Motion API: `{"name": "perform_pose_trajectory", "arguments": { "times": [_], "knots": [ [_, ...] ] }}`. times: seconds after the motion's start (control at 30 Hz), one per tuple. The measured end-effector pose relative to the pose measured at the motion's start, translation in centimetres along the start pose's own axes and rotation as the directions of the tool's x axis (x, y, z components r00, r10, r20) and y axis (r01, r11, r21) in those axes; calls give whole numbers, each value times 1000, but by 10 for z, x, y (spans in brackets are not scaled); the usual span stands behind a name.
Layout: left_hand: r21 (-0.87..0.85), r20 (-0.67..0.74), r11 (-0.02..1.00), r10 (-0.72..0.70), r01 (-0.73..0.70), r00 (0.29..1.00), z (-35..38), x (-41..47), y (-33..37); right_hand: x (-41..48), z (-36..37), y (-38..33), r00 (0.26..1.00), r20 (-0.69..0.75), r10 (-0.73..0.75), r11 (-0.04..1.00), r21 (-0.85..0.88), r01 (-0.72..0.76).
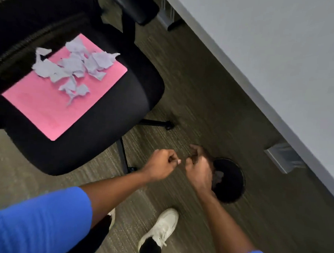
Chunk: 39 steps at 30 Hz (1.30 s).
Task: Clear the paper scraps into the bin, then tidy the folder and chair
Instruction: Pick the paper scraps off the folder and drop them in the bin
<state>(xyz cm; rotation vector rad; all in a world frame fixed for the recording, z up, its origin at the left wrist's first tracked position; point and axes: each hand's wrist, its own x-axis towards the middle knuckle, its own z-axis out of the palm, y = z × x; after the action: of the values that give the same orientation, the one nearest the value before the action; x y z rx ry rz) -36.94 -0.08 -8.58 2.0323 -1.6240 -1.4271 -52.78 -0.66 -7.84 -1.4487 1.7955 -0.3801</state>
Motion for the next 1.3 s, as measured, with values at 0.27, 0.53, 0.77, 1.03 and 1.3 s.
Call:
{"name": "perform_pose_trajectory", "arguments": {
  "times": [0.27,0.53,0.77,1.03,1.3],
  "knots": [
    [-77,-297,996,-62,41,953,-149,-24,-44,13,32,-132,953,-1,-302,953,-32,302],
    [144,-693,970,-44,197,720,-253,-28,-102,47,77,-220,900,174,-400,889,-165,427],
    [104,-714,924,-187,367,675,-271,5,-125,90,123,-282,864,206,-460,797,-334,504],
    [202,-665,939,-77,278,743,-283,28,-140,143,155,-334,821,296,-488,674,-469,571],
    [271,-679,923,-18,274,734,-281,34,-158,168,182,-351,791,369,-488,556,-567,608]
  ]
}}
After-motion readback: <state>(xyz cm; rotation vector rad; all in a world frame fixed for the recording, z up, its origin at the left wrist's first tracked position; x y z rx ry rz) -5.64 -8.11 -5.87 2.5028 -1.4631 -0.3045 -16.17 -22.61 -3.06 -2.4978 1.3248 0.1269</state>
